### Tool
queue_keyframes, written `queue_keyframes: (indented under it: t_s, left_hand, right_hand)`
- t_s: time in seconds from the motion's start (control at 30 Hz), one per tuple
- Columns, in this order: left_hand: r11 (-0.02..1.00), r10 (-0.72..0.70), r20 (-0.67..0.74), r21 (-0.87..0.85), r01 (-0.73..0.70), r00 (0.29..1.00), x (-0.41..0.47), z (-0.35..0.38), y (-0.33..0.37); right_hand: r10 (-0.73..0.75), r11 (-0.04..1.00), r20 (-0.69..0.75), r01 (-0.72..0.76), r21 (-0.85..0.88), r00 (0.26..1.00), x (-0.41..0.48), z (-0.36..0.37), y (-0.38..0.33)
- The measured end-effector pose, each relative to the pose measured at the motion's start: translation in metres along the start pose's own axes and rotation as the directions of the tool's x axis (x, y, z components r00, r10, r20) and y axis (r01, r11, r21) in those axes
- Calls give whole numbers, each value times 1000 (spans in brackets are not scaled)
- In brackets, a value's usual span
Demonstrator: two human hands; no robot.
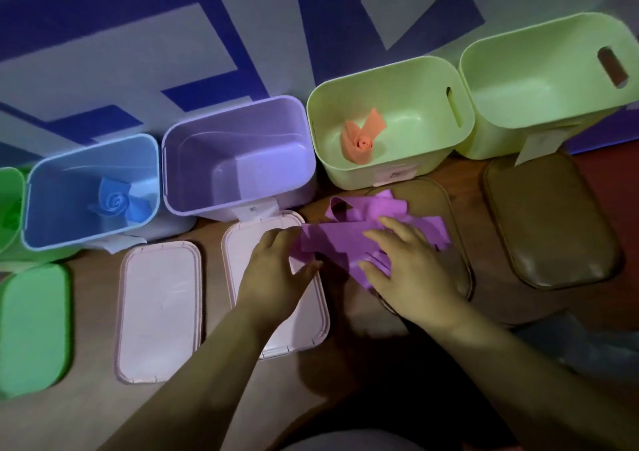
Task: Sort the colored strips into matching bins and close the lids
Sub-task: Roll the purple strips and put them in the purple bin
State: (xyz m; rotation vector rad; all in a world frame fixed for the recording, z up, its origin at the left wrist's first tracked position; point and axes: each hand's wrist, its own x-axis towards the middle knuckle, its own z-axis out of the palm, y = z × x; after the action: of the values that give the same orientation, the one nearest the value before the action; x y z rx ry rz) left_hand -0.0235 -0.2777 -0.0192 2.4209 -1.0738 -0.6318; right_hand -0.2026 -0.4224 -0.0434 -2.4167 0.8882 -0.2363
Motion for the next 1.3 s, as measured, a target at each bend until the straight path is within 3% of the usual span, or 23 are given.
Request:
queue_keyframes:
  t_s: [0.13,0.43,0.57,0.73,0.9,1.07,1.3]
  left_hand:
    - [984,-164,30,-65,165,986,5,7,-18]
    - [927,-326,56,-176,331,944,23,14,-26]
    - [883,-373,46,-291,369,927,23,12,-29]
    - [826,-373,32,-444,348,927,15,2,-28]
    - [766,-328,-25,-593,250,944,1,-22,-10]
    - [787,-239,-77,-599,147,968,-16,-45,5]
    - [791,-180,-212,-612,13,960,-44,-76,30]
  right_hand:
    - [-82,996,19,81,25,996,20,21,-10]
    - [-191,981,139,193,0,972,70,50,-38]
    - [-166,983,155,176,-50,974,76,51,-40]
    - [-177,983,144,183,-32,974,72,47,-41]
    - [-188,975,102,173,137,977,56,21,-46]
    - [-59,968,131,25,252,990,35,-14,-51]
    - [52,770,169,-147,621,984,9,-41,-66]
